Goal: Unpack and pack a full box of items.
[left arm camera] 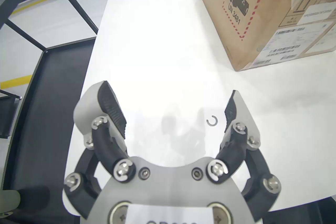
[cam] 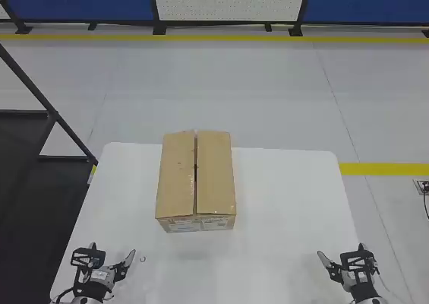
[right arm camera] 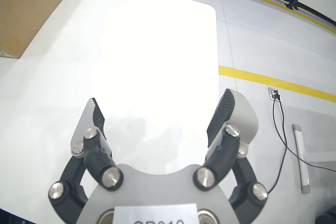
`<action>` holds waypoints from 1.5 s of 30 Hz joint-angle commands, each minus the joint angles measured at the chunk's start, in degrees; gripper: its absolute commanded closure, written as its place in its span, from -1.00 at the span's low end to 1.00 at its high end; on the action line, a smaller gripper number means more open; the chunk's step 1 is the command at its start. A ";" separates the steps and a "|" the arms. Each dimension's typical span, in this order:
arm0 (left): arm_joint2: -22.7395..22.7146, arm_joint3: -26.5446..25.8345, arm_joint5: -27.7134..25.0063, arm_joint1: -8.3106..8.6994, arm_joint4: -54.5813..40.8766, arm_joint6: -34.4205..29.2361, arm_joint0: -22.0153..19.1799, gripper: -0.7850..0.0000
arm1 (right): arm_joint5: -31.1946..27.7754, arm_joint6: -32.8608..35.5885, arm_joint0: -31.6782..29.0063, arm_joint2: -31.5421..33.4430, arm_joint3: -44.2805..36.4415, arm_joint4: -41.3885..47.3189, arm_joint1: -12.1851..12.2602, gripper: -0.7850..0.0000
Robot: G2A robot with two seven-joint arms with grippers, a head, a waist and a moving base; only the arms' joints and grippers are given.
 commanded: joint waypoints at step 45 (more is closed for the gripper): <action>-2.18 2.27 0.17 -0.98 -10.50 8.90 -6.87 -1.00 | 5.60 5.09 7.29 -9.63 -8.33 -8.64 -1.29 -1.00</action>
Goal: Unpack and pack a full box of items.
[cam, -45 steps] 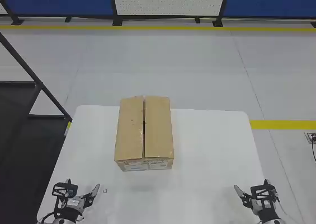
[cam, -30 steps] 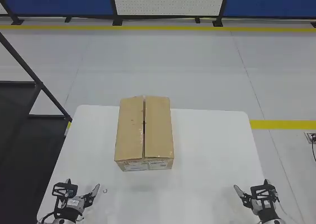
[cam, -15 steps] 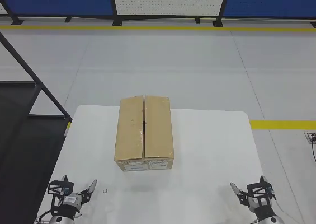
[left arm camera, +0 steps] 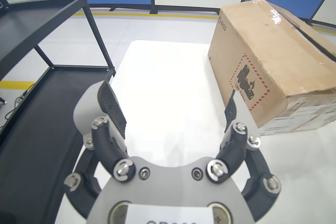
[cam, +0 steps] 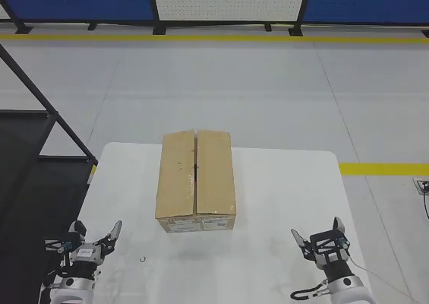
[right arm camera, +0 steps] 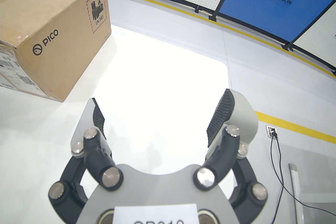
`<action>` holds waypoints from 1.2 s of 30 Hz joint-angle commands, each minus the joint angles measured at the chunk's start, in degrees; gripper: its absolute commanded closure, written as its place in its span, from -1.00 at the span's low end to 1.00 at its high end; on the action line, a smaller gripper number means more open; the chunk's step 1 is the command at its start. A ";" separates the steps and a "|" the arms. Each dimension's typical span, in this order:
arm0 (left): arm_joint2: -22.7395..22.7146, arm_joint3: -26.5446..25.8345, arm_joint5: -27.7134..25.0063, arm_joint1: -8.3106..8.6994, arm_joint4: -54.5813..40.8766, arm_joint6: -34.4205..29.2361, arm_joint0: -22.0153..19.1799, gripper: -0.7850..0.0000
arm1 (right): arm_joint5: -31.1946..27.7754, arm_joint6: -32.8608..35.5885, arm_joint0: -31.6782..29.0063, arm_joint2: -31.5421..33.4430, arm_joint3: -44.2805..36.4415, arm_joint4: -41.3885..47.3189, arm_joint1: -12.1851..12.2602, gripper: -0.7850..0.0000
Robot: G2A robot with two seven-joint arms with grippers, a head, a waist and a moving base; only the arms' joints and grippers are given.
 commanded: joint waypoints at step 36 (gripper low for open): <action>8.58 8.05 1.04 -1.42 0.50 -3.06 -13.51 -1.00 | 0.85 -0.08 10.91 -18.45 2.51 -31.44 -1.86 -1.00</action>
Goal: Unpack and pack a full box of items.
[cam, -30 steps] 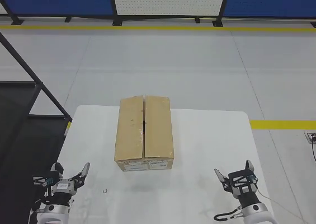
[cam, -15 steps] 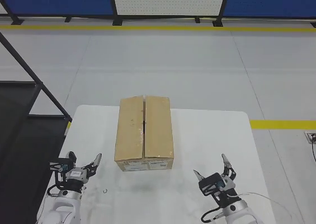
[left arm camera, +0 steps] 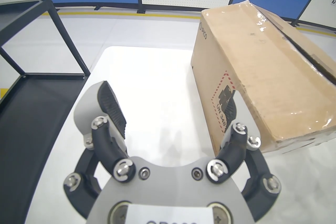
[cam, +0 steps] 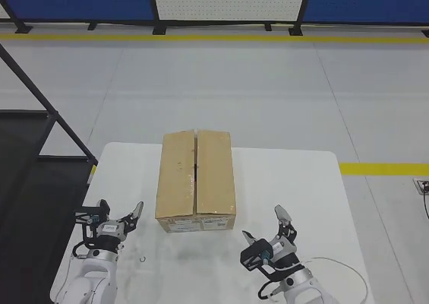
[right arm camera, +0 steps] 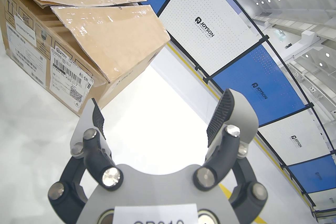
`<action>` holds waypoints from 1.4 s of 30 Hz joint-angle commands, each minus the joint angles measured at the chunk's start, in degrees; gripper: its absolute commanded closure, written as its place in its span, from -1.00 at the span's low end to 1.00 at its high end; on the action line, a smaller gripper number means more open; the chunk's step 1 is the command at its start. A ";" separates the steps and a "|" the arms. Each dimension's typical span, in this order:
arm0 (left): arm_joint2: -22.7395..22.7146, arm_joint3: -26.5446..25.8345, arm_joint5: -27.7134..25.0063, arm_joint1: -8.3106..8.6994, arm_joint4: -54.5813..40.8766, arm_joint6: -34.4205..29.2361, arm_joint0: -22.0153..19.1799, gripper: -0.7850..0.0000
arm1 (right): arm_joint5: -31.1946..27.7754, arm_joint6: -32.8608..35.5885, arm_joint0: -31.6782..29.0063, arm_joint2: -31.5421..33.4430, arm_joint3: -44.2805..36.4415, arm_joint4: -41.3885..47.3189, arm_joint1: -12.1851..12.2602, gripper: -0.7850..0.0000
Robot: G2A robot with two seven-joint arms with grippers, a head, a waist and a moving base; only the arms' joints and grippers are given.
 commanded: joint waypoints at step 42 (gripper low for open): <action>0.67 -0.12 3.98 -1.43 -1.63 1.74 1.32 -1.00 | 8.13 6.30 19.44 -19.13 18.42 -12.39 -8.47 -1.00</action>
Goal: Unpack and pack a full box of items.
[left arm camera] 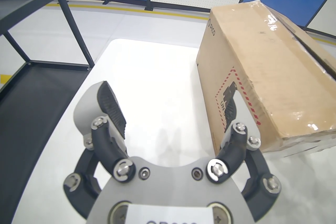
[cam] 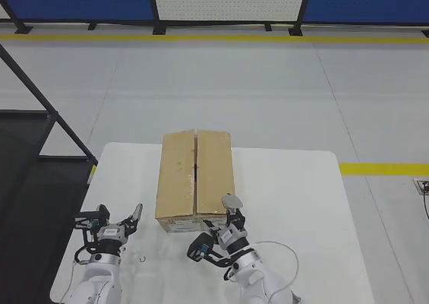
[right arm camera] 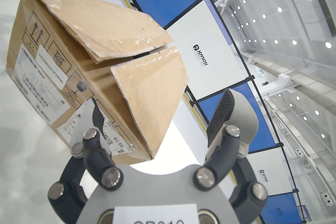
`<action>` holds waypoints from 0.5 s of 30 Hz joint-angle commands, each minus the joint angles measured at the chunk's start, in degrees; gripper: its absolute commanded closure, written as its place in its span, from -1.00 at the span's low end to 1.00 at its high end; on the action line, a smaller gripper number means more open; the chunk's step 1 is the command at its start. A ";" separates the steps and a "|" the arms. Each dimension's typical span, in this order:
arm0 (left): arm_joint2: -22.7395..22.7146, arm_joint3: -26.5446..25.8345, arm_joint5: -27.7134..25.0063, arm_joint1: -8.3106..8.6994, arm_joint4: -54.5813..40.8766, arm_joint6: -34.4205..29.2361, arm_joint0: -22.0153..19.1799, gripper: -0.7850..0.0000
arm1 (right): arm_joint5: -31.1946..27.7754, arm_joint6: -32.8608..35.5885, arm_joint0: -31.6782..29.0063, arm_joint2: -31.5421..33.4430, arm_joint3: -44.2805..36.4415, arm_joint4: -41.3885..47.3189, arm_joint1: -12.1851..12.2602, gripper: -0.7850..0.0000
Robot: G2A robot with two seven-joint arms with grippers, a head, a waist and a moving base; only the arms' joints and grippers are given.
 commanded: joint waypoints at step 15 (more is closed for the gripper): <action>-0.59 -0.47 0.03 -0.49 0.16 0.56 0.43 -1.00 | 4.91 -0.54 3.73 -0.71 7.32 1.26 -3.46 -1.00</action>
